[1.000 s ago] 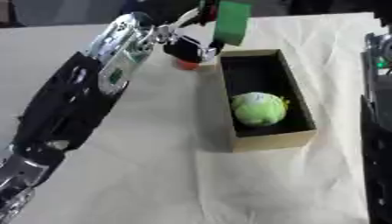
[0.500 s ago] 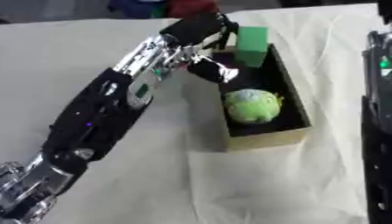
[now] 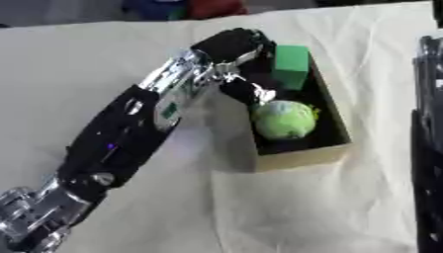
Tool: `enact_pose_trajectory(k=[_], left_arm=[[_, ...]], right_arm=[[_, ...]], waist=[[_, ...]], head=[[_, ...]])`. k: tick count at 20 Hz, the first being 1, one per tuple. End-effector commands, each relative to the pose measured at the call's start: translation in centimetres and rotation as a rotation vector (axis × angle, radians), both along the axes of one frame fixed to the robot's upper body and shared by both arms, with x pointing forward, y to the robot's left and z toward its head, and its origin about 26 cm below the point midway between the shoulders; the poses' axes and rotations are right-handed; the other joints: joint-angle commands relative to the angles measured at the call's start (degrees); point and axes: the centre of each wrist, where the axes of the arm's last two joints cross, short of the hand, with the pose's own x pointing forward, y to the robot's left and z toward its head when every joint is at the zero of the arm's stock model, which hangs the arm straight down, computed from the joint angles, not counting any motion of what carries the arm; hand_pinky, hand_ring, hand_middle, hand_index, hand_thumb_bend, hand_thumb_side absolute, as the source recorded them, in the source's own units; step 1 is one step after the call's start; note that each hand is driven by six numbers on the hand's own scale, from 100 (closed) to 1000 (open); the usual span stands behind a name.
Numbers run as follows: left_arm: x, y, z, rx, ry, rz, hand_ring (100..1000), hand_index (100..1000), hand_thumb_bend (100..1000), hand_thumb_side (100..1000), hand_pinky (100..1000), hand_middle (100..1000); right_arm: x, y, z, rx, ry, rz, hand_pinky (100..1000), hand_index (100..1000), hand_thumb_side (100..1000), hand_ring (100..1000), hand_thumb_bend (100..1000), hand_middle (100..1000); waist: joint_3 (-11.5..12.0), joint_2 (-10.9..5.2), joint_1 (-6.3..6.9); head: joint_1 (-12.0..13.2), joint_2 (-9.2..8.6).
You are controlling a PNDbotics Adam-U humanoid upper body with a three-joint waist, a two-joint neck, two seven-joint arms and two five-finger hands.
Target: Pick up objects on the table and place them in the box.
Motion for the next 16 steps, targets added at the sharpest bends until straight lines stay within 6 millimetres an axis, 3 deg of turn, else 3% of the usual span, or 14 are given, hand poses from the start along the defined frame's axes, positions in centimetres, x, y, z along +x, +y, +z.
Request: enact_pose_trajectory(k=[1, 2, 8, 13, 16], left_arm=[[-0.2, -0.3, 0.9, 0.027, -0.027, -0.024, 680, 827, 225, 583, 654, 618], [-0.2, -0.3, 0.9, 0.037, -0.028, -0.025, 726, 866, 310, 618, 686, 670], [-0.1, 0.2, 1.0, 0.084, -0.053, 0.002, 822, 934, 562, 721, 779, 763], [0.1, 0.6, 0.9, 0.084, -0.055, 0.021, 823, 935, 569, 734, 776, 762], [0.0, 0.9, 1.2, 0.061, -0.064, 0.024, 803, 922, 456, 730, 755, 743]], right_arm=[[-0.6, -0.2, 1.1, 0.012, -0.036, 0.004, 839, 790, 1000, 781, 100, 681], [-0.6, -0.2, 1.1, 0.012, -0.036, 0.005, 839, 789, 1000, 780, 100, 680], [-0.6, -0.3, 0.9, 0.014, -0.032, 0.004, 838, 789, 1000, 778, 100, 678], [-0.6, -0.4, 0.8, 0.016, -0.026, 0.001, 838, 789, 1000, 776, 100, 678], [-0.6, -0.4, 0.6, 0.018, -0.022, -0.001, 838, 790, 1000, 775, 100, 678]], waist=[[-0.1, -1.06, -0.14], [-0.1, -1.08, -0.13], [0.1, -1.39, -0.13], [0.3, -1.73, -0.24], [0.5, -1.92, -0.32]], head=[[0.0, -0.72], [0.0, -0.68], [-0.1, -0.70], [-0.2, -0.66], [-0.2, -0.59]])
